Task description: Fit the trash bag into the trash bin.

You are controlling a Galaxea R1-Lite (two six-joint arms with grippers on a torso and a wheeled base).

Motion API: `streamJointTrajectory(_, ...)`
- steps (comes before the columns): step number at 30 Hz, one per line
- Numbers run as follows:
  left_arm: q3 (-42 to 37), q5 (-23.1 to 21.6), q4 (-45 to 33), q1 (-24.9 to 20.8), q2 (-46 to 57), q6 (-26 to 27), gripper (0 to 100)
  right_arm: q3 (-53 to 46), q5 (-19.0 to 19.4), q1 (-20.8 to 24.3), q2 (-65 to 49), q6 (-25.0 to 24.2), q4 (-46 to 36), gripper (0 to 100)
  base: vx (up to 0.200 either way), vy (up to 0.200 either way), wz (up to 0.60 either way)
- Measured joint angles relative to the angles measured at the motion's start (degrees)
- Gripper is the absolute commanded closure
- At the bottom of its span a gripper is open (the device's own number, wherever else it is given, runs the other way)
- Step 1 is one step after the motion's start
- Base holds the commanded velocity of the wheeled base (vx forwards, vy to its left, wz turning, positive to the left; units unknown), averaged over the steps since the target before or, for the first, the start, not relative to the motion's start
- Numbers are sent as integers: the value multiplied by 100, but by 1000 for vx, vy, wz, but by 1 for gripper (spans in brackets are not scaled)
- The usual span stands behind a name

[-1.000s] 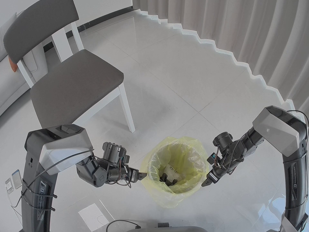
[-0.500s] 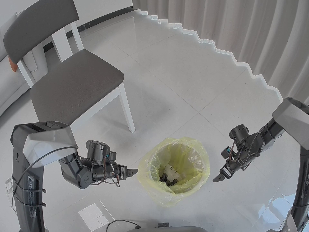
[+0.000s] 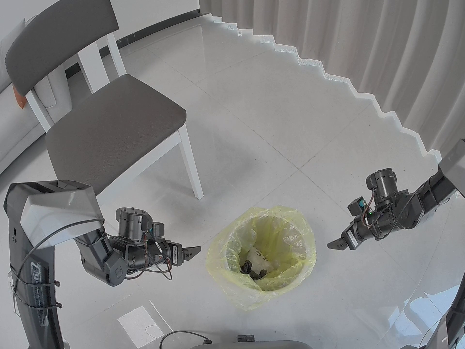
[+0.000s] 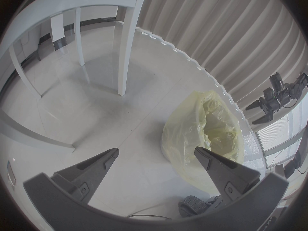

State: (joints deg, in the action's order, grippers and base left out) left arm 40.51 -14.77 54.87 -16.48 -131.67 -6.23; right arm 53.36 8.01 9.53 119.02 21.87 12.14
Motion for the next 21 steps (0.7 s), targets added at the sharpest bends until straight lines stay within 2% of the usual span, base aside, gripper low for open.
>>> streamJointTrajectory(6, -352, 5, 439, 12, 88, 0, 0, 80, -2, 133, 350, -441, 1498, 0, 0, 0, 0)
streamJointTrajectory(9, -532, 5, 589, 61, 135, 2, 0, 238, 1, 229, 658, -602, 1892, 0, 0, 0, 0)
streamJointTrajectory(21, -1117, 0, 1022, 286, 322, 21, 0, 1409, 22, 452, 1663, -780, 1541, 0, 0, 0, 0)
